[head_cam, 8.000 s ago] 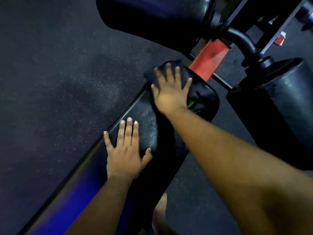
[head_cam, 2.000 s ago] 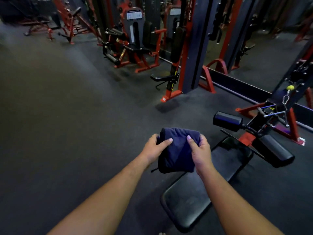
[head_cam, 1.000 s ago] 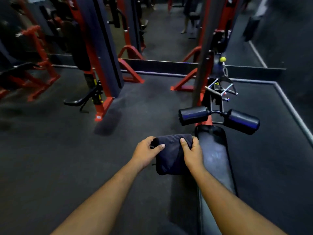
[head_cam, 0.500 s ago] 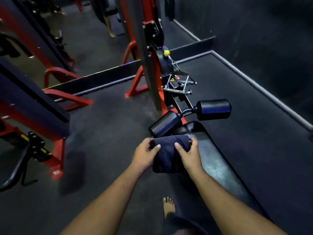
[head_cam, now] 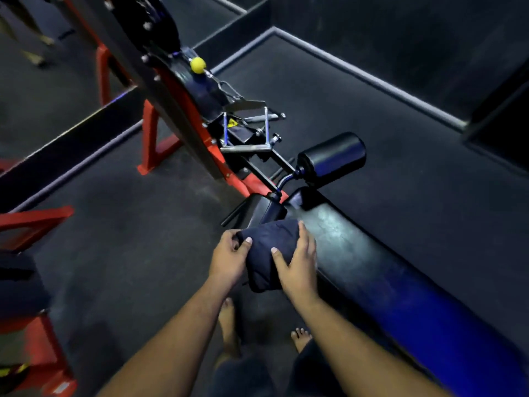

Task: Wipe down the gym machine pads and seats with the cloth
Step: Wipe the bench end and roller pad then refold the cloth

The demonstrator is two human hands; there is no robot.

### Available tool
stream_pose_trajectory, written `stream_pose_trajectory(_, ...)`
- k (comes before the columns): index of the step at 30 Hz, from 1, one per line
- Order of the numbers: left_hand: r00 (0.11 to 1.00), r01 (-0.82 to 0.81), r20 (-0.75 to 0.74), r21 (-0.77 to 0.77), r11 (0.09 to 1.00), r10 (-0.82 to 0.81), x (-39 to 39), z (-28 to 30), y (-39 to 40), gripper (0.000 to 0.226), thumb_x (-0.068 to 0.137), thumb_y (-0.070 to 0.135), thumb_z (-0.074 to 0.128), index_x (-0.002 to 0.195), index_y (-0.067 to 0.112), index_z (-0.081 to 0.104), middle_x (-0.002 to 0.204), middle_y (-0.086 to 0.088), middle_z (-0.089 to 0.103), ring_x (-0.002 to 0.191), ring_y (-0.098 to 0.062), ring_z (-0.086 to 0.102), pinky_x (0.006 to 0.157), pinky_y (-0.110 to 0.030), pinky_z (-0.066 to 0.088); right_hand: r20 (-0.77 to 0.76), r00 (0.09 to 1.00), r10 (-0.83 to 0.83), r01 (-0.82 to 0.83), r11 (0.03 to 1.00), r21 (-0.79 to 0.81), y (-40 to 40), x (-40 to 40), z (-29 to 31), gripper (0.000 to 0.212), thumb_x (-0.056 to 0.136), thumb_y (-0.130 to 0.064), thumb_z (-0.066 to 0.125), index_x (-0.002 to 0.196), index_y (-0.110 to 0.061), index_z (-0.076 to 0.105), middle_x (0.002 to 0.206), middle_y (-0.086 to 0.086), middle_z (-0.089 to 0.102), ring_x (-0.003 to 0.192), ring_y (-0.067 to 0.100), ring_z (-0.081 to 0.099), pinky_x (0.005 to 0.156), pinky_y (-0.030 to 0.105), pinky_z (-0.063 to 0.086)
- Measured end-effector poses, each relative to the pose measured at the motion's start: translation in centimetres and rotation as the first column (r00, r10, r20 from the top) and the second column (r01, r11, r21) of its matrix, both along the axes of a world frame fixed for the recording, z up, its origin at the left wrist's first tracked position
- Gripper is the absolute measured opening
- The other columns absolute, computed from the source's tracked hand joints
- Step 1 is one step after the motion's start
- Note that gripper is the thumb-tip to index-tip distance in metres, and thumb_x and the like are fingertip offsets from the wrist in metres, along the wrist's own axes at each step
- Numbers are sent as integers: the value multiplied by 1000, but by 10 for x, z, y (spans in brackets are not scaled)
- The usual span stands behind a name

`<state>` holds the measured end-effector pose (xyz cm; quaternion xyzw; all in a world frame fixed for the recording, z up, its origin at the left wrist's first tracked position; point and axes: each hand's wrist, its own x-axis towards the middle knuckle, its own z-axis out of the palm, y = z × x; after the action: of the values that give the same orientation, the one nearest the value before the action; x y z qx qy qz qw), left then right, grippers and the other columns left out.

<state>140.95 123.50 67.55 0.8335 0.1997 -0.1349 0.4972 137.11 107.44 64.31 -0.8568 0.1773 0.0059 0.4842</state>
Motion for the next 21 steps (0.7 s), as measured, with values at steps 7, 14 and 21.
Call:
stream_pose_trajectory(7, 967, 253, -22, 86, 964, -252, 84, -93, 51, 40, 101, 36, 50, 129, 10, 62, 127, -11, 64, 121, -26, 58, 106, -38, 44, -308, 941, 140, -187, 974, -128, 78, 70, -76, 88, 93, -73, 43, 159, -46, -8, 170, -4, -20, 157, 30, -11, 120, 67, 13)
stream_pose_trajectory(14, 945, 259, -144, -215, 942, -293, 96, -127, 96, 62, 91, 62, 50, 145, 33, 50, 153, 8, 46, 141, -7, 43, 121, -34, 30, -261, 963, -63, -20, 953, -303, 143, 42, -114, 68, 99, -64, 28, 159, -51, -1, 170, -6, -20, 158, 33, -2, 114, 62, 32)
stream_pose_trajectory(21, 911, 314, -185, -272, 910, -369, 106, -137, 103, 52, 109, 28, 43, 158, 21, 30, 146, 15, 37, 136, 2, 34, 92, 5, 28, -285, 957, -47, -96, 878, -468, 118, 156, -112, 61, 101, -58, 41, 157, -52, 16, 170, -10, -15, 156, 32, -13, 111, 79, 13)
